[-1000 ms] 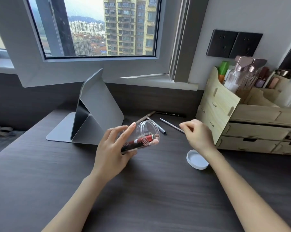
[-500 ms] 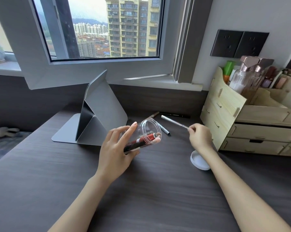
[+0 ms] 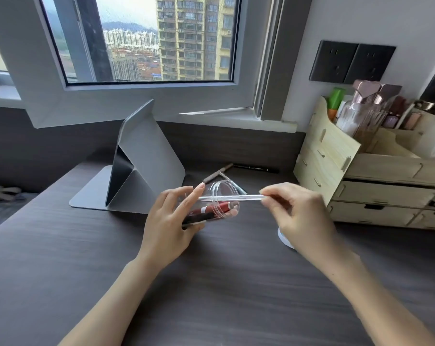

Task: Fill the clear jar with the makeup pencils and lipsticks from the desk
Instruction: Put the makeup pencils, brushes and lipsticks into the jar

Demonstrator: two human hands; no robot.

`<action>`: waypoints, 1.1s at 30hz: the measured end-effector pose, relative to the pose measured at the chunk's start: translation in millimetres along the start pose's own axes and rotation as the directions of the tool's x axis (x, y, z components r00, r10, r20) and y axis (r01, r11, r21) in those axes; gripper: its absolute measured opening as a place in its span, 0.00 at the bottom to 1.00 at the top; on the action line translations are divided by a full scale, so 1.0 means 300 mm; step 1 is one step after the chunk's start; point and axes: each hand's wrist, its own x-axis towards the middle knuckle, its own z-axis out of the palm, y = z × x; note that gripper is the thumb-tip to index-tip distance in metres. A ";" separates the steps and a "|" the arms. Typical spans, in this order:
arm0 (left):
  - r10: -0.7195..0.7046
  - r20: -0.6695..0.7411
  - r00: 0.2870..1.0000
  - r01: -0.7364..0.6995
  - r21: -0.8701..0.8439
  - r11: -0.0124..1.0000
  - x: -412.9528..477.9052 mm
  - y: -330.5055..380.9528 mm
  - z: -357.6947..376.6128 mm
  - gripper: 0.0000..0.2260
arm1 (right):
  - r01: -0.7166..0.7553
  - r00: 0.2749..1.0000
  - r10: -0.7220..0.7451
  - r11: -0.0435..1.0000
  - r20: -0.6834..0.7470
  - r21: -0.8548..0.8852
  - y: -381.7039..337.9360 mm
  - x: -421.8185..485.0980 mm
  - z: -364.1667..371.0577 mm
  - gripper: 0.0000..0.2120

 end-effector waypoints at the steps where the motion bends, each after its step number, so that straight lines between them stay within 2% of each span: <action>1: 0.010 -0.001 1.000 -0.010 0.002 1.000 -0.001 0.001 0.000 0.40 | 0.028 1.000 -0.028 1.000 0.011 0.003 -0.014 0.006 0.028 0.05; 7: 0.007 -0.010 1.000 -0.007 -0.034 0.999 0.002 0.003 -0.003 0.40 | -0.021 0.999 0.012 0.978 0.047 0.209 -0.065 0.035 0.146 0.05; 11: -0.009 -0.010 1.000 0.009 -0.039 0.999 0.000 0.004 -0.002 0.40 | 0.037 0.999 -0.041 0.995 0.033 0.095 -0.044 0.046 0.166 0.08; 14: -0.035 -0.015 0.999 0.035 -0.039 0.999 0.002 0.001 -0.002 0.41 | -0.168 0.984 0.177 0.938 -0.005 0.303 0.018 0.071 0.175 0.08; 15: -0.044 -0.020 0.999 0.043 -0.038 0.998 0.003 -0.001 -0.001 0.41 | -0.243 0.964 0.264 0.933 -0.043 0.266 0.055 0.085 0.191 0.08; 18: -0.076 -0.039 0.996 0.073 -0.065 0.995 0.007 0.001 -0.004 0.40 | -0.428 0.904 0.425 0.899 -0.050 -0.091 0.186 0.134 0.268 0.10; 21: -0.100 -0.056 0.993 0.095 -0.085 0.992 0.011 0.003 -0.011 0.40 | -0.411 0.866 0.487 0.819 0.108 -0.401 0.276 0.157 0.352 0.15; 23: -0.115 -0.071 0.991 0.108 -0.096 0.990 0.013 0.002 -0.015 0.40 | -0.371 0.848 0.501 0.794 0.173 -0.481 0.296 0.166 0.388 0.18; 26: -0.130 -0.084 0.988 0.119 -0.121 0.986 0.016 0.005 -0.022 0.40 | -0.362 0.844 0.509 0.774 0.171 -0.519 0.303 0.177 0.418 0.16; 28: -0.135 -0.089 0.987 0.124 -0.125 0.984 0.018 0.008 -0.024 0.40 | -0.451 0.830 0.545 0.782 0.119 -0.431 0.304 0.179 0.411 0.13; 29: -0.141 -0.092 0.986 0.129 -0.128 0.983 0.018 0.010 -0.024 0.39 | -0.544 0.804 0.587 0.791 0.095 -0.281 0.296 0.179 0.393 0.11; 30: -0.149 -0.096 0.984 0.136 -0.132 0.982 0.020 0.011 -0.023 0.39 | -0.647 0.756 0.646 0.762 0.103 -0.032 0.274 0.175 0.366 0.11; 31: -0.158 -0.100 0.982 0.144 -0.136 0.980 0.021 0.013 -0.023 0.39 | -0.703 0.705 0.693 0.655 0.152 0.277 0.241 0.168 0.332 0.11; 32: -0.167 -0.101 0.981 0.152 -0.142 0.978 0.022 0.014 -0.022 0.39 | -0.693 0.678 0.696 0.498 0.236 0.521 0.201 0.158 0.290 0.10; 33: -0.176 -0.099 0.979 0.160 -0.149 0.976 0.023 0.015 -0.021 0.39 | -0.645 0.693 0.653 0.374 0.305 0.666 0.156 0.144 0.244 0.07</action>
